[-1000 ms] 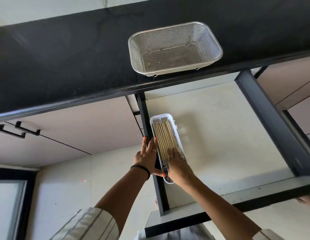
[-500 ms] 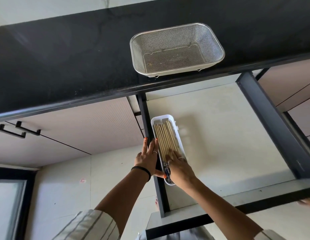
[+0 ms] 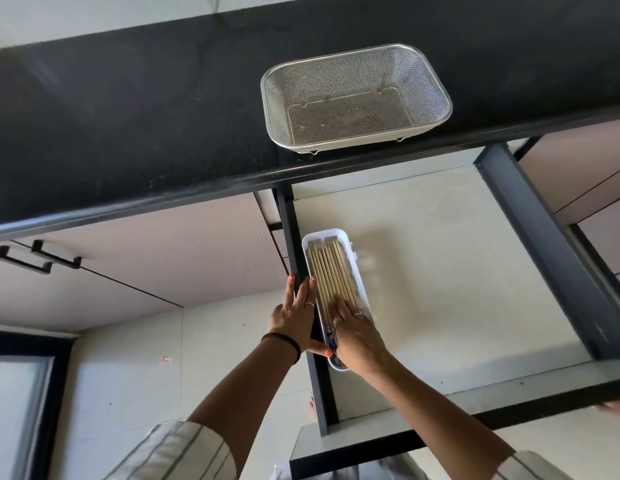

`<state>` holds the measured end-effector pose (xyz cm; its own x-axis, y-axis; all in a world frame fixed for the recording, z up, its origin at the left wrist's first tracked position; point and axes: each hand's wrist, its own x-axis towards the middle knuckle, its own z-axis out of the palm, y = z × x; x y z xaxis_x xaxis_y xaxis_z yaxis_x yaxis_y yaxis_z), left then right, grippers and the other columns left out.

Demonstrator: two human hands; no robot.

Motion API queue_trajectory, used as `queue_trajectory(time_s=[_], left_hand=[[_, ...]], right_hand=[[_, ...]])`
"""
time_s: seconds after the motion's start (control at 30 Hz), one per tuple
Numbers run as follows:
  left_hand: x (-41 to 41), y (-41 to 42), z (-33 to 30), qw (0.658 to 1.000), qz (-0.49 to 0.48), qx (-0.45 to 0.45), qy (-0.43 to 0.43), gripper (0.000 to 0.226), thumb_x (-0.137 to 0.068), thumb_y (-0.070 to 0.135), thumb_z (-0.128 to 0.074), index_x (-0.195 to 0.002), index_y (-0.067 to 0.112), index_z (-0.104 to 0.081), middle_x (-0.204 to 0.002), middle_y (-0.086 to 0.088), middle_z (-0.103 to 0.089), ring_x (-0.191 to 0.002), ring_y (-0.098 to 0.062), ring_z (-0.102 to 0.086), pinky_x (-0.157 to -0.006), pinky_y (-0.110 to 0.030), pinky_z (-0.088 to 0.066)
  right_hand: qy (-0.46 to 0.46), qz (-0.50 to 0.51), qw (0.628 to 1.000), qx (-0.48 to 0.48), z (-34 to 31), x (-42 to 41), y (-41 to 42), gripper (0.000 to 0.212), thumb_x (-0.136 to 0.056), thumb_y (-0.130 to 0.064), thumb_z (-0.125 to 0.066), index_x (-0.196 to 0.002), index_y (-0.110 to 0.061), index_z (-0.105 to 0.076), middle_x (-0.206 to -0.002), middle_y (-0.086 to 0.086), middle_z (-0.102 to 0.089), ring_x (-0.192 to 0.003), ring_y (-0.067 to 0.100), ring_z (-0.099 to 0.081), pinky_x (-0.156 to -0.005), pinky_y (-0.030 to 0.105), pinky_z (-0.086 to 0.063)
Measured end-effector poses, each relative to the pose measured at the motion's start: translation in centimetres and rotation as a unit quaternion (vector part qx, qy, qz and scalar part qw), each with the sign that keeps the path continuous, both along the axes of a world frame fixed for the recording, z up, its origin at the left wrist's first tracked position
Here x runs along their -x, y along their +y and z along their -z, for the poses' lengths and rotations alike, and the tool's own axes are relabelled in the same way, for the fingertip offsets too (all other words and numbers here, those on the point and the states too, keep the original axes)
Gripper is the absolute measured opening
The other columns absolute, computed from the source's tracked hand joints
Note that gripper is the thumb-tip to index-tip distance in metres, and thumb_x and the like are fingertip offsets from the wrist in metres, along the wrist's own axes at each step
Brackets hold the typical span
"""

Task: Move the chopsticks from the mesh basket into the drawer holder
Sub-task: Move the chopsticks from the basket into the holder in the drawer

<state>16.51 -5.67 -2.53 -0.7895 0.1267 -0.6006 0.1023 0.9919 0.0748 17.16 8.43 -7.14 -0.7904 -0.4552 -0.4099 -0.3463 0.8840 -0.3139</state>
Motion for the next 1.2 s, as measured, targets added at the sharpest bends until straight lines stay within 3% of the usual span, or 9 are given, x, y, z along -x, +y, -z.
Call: queue_trajectory(time_s=[0.23,0.47,0.7,1.07,1.2], left_hand=[[0.0,0.0,0.1,1.000,0.005,0.008,0.001,0.134,-0.065,0.069,-0.069,-0.149,0.008,0.017,-0.158,-0.003,0.019,-0.142,-0.032,0.026,-0.114,-0.045,-0.029],[-0.1,0.0,0.2,1.000,0.008,0.012,-0.004,0.133,-0.066,0.069,-0.068,-0.150,0.007,0.015,-0.158,-0.003,0.021,-0.141,-0.032,0.028,-0.114,-0.045,-0.029],[0.0,0.0,0.4,1.000,0.009,0.013,-0.003,0.134,-0.065,0.070,-0.068,-0.150,0.006,0.015,-0.158,-0.004,0.020,-0.141,-0.032,0.027,-0.114,-0.045,-0.029],[-0.1,-0.2,0.7,1.000,-0.003,0.002,0.004,0.137,-0.063,0.070,-0.070,-0.149,0.009,0.018,-0.159,-0.003,0.017,-0.142,-0.032,0.025,-0.113,-0.044,-0.031],[0.0,-0.2,0.8,1.000,0.001,-0.001,0.004,0.136,-0.064,0.069,-0.070,-0.150,0.009,0.017,-0.159,-0.003,0.019,-0.141,-0.032,0.026,-0.113,-0.045,-0.031]], right_hand=[[0.008,-0.007,1.000,0.008,-0.2,0.2,0.1,0.080,-0.089,-0.030,-0.057,-0.151,-0.009,-0.010,-0.161,0.009,-0.005,-0.148,0.028,-0.012,-0.120,0.045,-0.018],[0.005,-0.032,0.999,-0.003,-0.1,-0.4,0.4,0.066,-0.091,-0.030,-0.053,-0.147,-0.005,-0.026,-0.161,0.008,-0.007,-0.148,0.026,-0.010,-0.122,0.044,-0.011],[0.035,-0.033,0.998,0.044,0.2,-1.0,0.9,0.075,-0.090,-0.031,-0.051,-0.150,-0.009,-0.013,-0.157,0.010,-0.024,-0.146,0.024,-0.022,-0.122,0.040,-0.015],[0.040,-0.020,0.998,0.051,-0.5,-0.4,0.3,0.077,-0.092,-0.029,-0.055,-0.151,-0.010,-0.009,-0.159,0.007,-0.018,-0.147,0.022,-0.017,-0.121,0.041,-0.016],[0.047,-0.040,0.998,0.020,-0.5,-0.7,0.7,0.065,-0.093,-0.027,-0.053,-0.148,-0.009,-0.023,-0.161,0.009,-0.010,-0.148,0.024,-0.013,-0.122,0.042,-0.012]])
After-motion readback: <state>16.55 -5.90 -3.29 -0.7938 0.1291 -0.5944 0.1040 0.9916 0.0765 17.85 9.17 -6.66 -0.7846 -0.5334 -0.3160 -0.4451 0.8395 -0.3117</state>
